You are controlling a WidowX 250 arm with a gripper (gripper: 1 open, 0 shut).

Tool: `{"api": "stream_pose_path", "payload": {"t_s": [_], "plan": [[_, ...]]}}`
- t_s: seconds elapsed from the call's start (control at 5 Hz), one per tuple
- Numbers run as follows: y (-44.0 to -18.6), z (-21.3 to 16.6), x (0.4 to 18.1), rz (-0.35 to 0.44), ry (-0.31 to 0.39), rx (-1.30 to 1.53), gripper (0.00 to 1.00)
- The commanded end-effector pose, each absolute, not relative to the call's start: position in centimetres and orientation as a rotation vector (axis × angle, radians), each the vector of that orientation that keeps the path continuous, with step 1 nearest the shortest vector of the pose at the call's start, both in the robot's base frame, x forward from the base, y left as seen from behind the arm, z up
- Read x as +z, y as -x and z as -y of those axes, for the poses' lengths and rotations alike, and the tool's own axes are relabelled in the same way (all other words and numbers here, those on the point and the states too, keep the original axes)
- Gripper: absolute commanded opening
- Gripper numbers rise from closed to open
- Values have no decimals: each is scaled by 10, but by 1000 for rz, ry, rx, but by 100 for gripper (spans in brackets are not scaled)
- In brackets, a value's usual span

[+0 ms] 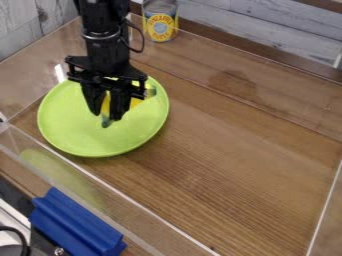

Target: Put the banana in the green plate

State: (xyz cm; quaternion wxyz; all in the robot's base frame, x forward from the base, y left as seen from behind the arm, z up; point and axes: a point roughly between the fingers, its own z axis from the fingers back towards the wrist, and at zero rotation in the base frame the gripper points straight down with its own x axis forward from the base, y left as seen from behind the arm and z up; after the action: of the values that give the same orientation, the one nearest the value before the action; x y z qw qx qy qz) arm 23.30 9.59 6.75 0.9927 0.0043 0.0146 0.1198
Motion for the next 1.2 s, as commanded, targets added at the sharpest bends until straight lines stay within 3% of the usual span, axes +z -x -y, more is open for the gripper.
{"api": "stream_pose_path", "payload": {"t_s": [0.0, 0.2, 0.6, 1.0], "plan": [[-243, -105, 77, 21, -33, 241, 0], [-245, -107, 76, 23, -40, 237, 100], [-247, -106, 95, 53, -44, 231, 100], [-252, -107, 130, 114, -49, 216, 100]]}}
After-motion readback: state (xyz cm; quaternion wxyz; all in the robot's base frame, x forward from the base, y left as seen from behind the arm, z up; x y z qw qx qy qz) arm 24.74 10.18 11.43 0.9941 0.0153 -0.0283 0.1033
